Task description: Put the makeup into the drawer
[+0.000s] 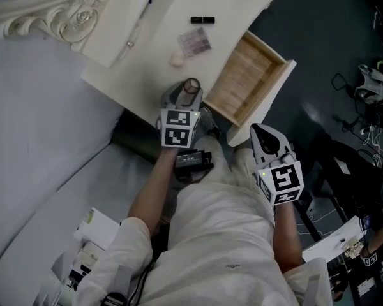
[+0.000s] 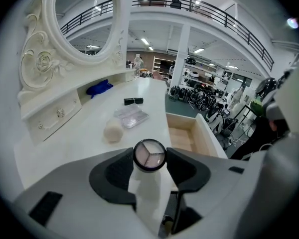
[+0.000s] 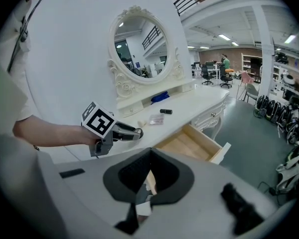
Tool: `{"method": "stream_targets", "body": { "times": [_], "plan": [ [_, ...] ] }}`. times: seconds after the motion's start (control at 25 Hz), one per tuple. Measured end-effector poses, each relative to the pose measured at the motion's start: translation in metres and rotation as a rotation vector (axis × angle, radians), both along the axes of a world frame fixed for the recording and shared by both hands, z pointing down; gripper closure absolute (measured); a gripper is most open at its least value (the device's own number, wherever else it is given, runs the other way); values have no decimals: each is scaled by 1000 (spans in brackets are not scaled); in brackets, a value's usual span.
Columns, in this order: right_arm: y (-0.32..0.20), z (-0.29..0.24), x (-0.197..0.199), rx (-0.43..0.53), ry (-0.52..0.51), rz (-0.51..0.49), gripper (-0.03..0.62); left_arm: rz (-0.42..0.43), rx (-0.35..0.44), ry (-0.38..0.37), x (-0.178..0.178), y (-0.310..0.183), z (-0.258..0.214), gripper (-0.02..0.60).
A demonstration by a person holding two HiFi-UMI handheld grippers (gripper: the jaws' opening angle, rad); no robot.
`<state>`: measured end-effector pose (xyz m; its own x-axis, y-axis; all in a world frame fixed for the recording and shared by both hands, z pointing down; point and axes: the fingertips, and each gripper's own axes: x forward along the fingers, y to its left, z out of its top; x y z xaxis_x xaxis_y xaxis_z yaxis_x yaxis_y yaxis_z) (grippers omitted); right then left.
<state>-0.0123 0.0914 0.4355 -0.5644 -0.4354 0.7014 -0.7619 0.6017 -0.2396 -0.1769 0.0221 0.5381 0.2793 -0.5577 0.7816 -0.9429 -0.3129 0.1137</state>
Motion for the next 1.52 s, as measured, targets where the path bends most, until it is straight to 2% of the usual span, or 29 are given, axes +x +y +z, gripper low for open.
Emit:
{"method": "stream_targets", "body": {
  "times": [0.2, 0.4, 0.64, 0.8, 0.92, 1.28, 1.52],
  "plan": [
    [-6, -4, 22, 14, -18, 6, 582, 34, 15, 18, 40, -5, -13, 368],
    [-11, -3, 56, 12, -27, 10, 580, 80, 16, 36, 97, -11, -14, 368],
    [-21, 10, 104, -7, -24, 16, 582, 130, 9, 41, 164, -27, 4, 368],
    [-26, 24, 130, -26, -27, 6, 582, 129, -7, 46, 193, -36, 27, 368],
    [-33, 40, 146, -40, -29, -1, 582, 109, 0, 69, 207, -49, 49, 368],
    [-48, 92, 181, -107, -11, -49, 582, 22, -29, 61, 225, -85, 131, 368],
    [-50, 106, 189, -131, -12, -65, 582, 18, -52, 32, 223, -97, 160, 368]
  ]
}}
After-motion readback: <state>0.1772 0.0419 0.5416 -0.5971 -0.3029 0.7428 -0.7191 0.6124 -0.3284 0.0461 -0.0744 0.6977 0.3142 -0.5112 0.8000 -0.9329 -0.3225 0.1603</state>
